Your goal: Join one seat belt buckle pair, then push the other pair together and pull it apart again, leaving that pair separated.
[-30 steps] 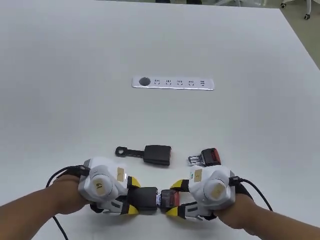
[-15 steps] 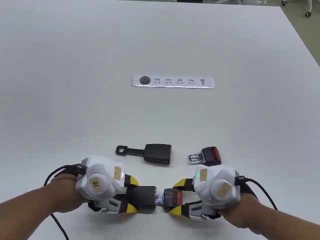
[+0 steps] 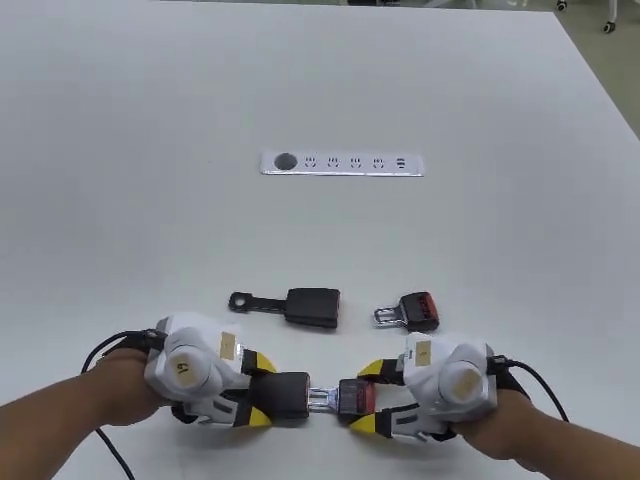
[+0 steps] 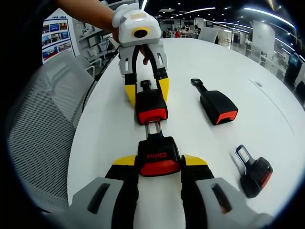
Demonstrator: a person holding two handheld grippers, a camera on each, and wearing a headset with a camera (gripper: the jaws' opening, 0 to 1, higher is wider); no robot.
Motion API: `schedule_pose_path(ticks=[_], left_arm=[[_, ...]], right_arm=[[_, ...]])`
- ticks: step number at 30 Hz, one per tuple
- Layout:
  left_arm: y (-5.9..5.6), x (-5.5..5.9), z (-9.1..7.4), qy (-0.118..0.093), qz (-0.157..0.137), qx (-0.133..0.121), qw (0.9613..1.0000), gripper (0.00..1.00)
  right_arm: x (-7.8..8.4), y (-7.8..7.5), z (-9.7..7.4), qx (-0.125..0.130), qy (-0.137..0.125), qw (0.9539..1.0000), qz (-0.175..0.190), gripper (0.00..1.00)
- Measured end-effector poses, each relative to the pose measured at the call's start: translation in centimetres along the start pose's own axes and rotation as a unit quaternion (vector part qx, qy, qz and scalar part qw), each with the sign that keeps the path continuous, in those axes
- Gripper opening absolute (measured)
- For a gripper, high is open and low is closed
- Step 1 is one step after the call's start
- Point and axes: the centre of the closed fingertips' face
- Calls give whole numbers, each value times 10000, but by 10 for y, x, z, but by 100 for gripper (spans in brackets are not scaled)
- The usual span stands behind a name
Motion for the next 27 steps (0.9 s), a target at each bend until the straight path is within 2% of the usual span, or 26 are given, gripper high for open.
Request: schedule_pose_path(ticks=[7, 27], left_arm=[[1, 3, 1, -11, 3, 1, 10000, 33], [0, 0, -1, 1, 4, 8, 10000, 33]], right_arm=[[8, 1, -15, 19, 24, 10000, 24, 32], [28, -9, -37, 17, 59, 10000, 72, 33]])
Point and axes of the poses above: the centre of the closed fingertips' face, and the gripper's own axes: z roughly forward along the fingers, y roughly to its left, x roughly out of its underside, and after that the axes turned 5 degrees about y, right-handed
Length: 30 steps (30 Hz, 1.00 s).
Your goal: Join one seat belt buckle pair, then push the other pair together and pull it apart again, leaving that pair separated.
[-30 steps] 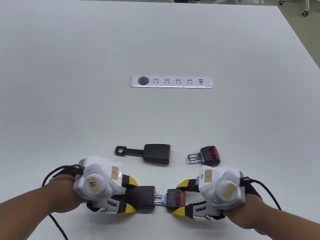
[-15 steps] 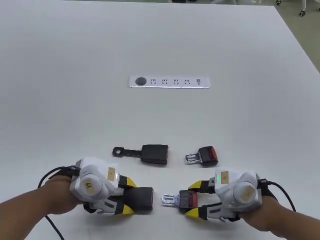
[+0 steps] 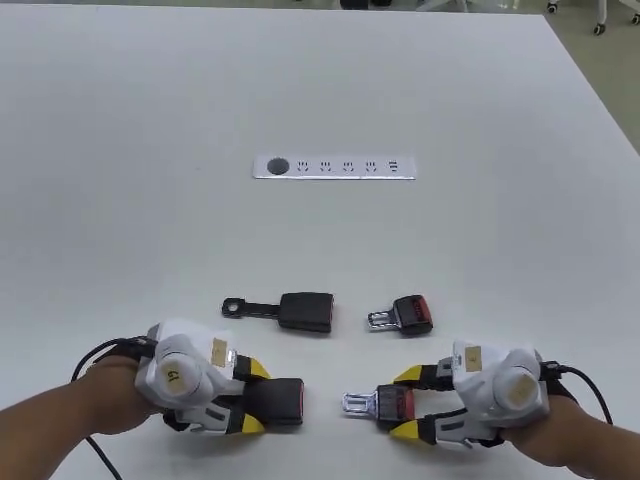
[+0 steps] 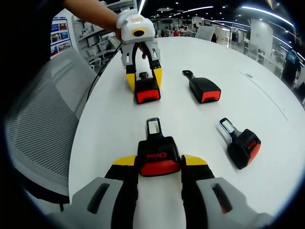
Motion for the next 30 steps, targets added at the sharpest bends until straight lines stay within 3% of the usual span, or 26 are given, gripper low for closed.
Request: schedule_pose_path(ticks=[24, 27, 30], left_arm=[[0, 1, 0, 103, -13, -34, 9999, 34], [-1, -1, 0, 108, -192, -6, 9998, 35], [0, -4, 0, 141, -451, 42, 9989, 38]], right_arm=[[11, 0, -4, 65, -8, 10000, 33, 34], [10, 1, -3, 141, 38, 9998, 110, 35], [10, 6, -2, 100, 35, 9999, 80, 44]])
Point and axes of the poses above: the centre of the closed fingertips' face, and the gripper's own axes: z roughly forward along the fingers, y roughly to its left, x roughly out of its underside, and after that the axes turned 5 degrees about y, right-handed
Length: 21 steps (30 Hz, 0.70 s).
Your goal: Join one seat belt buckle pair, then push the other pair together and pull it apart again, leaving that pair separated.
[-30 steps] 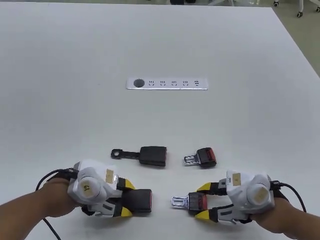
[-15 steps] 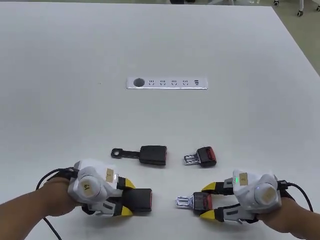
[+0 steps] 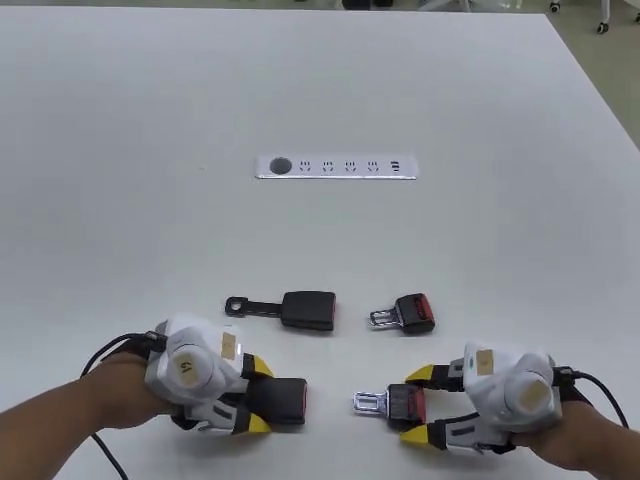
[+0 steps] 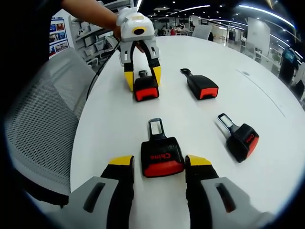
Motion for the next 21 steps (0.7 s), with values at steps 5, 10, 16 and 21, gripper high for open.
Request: schedule_pose_path(ticks=[5, 10, 16, 21], left_arm=[[1, -8, -5, -67, -43, -121, 9999, 57], [5, -21, -18, -291, -161, -273, 9991, 63], [13, -28, -28, -335, -136, -543, 9979, 73], [16, -38, -38, -373, -103, -670, 9970, 74]], right_arm=[[-9, -1, -2, 75, -110, 9999, 75, 55], [-18, -7, -6, 178, -229, 9994, 174, 61], [-31, -17, -13, 353, -341, 9986, 205, 68], [-34, -26, -15, 426, -418, 9981, 132, 70]])
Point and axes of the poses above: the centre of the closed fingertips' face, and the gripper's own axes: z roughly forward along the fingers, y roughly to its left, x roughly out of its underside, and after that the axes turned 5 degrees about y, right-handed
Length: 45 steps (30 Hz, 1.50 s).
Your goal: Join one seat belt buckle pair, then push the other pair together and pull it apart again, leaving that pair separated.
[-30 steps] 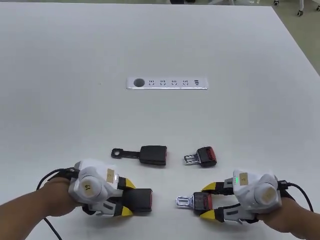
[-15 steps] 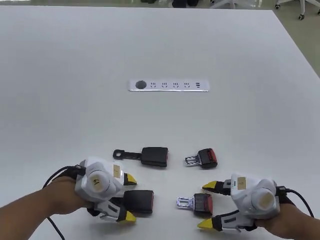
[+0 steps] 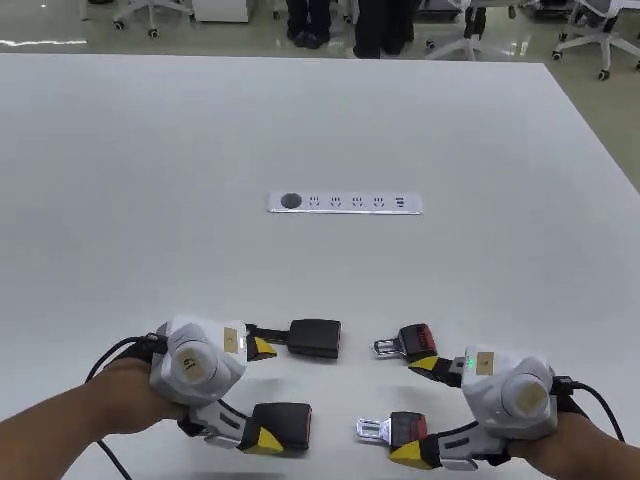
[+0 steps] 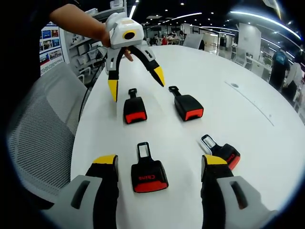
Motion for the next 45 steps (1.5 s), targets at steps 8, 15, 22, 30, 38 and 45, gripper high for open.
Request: schedule_pose_path(ticks=[8, 15, 22, 30, 38, 45], left_arm=[[9, -13, -12, -26, 112, -122, 9999, 76], [22, -20, -17, -1, 220, -201, 9996, 77], [36, -28, -15, -17, 352, -204, 9992, 77], [57, -33, -6, 86, 524, -136, 9985, 76], [76, -32, 9, 51, 595, -68, 9982, 73], [87, -23, 25, 149, 593, 2, 9981, 72]], right_arm=[[-14, -14, -13, 147, -144, 9998, -17, 72], [-21, -31, -22, 258, -233, 9994, -4, 74], [-21, -54, -25, 359, -281, 9989, 62, 76], [-16, -79, -25, 437, -204, 9988, 93, 77], [-10, -89, -14, 253, -110, 9996, 82, 79], [2, -95, -1, 36, 63, 10000, -20, 76]])
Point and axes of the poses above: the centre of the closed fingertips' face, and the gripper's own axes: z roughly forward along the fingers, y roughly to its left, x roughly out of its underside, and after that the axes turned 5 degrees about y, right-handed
